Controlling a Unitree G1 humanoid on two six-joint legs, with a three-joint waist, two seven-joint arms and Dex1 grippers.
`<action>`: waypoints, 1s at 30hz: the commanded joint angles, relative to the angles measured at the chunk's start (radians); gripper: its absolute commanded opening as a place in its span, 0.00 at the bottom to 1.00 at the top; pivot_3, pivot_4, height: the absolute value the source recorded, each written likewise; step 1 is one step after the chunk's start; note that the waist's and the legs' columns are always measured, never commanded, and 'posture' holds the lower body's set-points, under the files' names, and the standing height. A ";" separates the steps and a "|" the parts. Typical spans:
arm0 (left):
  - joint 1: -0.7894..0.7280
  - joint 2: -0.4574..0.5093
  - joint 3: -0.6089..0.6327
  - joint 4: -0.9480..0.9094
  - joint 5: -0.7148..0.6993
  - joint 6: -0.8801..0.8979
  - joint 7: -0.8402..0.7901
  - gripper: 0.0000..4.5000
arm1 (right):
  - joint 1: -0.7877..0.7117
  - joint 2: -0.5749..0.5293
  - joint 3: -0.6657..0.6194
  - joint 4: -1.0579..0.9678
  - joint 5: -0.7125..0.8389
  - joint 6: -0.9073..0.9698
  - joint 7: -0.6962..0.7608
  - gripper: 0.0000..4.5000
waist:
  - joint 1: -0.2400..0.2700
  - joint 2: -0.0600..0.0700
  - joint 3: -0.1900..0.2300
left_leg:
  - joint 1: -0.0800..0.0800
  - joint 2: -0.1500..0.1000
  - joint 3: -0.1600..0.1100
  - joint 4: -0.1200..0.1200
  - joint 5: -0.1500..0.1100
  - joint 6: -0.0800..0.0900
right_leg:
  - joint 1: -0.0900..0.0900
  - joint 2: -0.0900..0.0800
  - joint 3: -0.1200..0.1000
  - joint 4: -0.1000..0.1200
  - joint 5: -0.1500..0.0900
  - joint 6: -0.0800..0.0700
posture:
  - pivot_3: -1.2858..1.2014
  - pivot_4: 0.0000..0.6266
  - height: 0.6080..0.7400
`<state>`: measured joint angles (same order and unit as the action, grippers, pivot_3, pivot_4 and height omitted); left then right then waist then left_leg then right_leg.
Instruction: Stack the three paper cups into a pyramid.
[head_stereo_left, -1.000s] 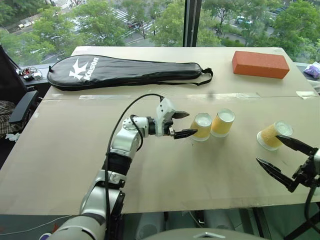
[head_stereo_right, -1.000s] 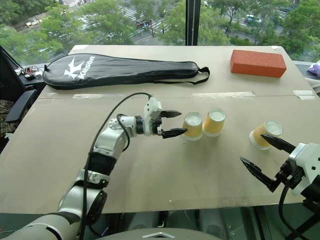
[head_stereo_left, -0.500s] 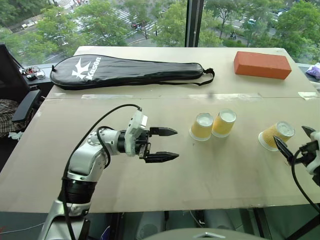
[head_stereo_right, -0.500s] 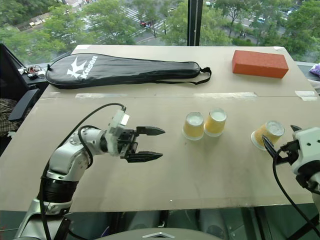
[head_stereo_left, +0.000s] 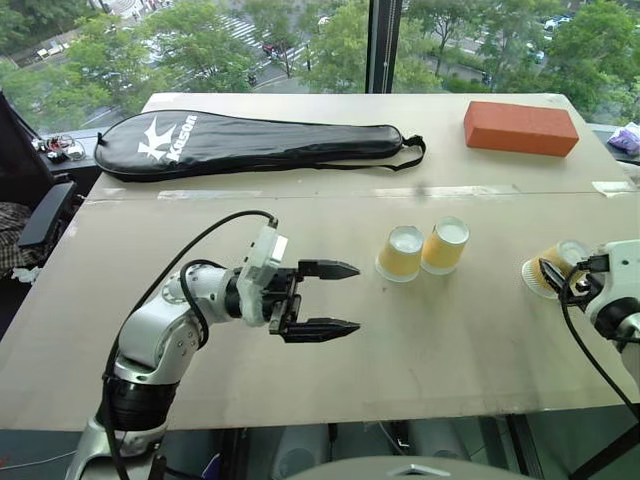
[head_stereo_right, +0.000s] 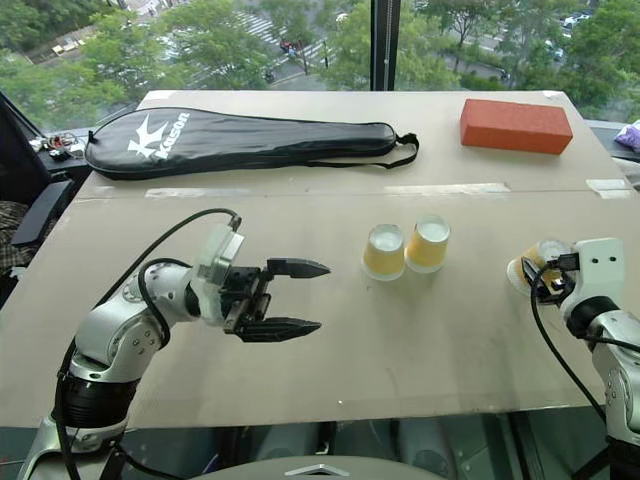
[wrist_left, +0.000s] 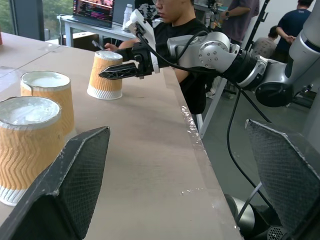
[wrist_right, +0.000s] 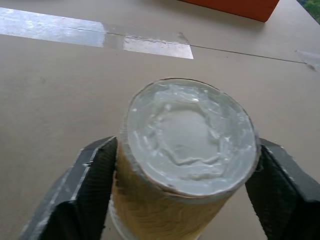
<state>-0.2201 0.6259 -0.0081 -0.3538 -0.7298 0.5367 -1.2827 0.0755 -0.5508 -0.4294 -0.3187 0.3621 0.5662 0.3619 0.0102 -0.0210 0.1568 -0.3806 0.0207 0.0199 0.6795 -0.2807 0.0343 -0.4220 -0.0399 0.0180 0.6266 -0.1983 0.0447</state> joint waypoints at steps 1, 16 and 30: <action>0.020 0.011 0.035 -0.053 -0.033 -0.012 0.014 1.00 | -0.007 -0.039 -0.032 -0.031 0.018 -0.046 0.057 0.50 | 0.000 0.000 0.000 | 0.000 0.000 0.000 0.000 0.000 0.000 | 0.000 0.000 0.000 0.000 0.000 0.000 | 0.52 0.24 1.00; 0.177 -0.005 0.145 -0.080 -0.065 -0.046 0.148 1.00 | -0.321 -0.176 0.142 -0.234 0.241 0.132 0.224 0.50 | -0.021 0.001 0.002 | 0.001 0.001 -0.002 0.000 0.000 0.000 | 0.000 0.001 0.001 0.000 0.000 0.000 | 0.52 0.24 1.00; 0.281 -0.008 0.199 -0.173 -0.075 -0.065 0.230 1.00 | -0.598 -0.232 0.385 -0.035 0.202 0.099 0.459 0.50 | -0.021 0.001 0.002 | -0.001 0.002 -0.002 -0.001 0.000 0.000 | -0.003 0.000 0.002 -0.001 0.002 -0.003 | 0.52 0.24 1.00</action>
<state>0.0546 0.6171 0.1618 -0.4777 -0.7818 0.4908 -1.0625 -0.4959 -0.7689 -0.0377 -0.3565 0.5725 0.6950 0.7935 -0.0108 -0.0203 0.1590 -0.3820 0.0223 0.0178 0.6787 -0.2808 0.0343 -0.4250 -0.0395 0.0198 0.6257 -0.1967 0.0421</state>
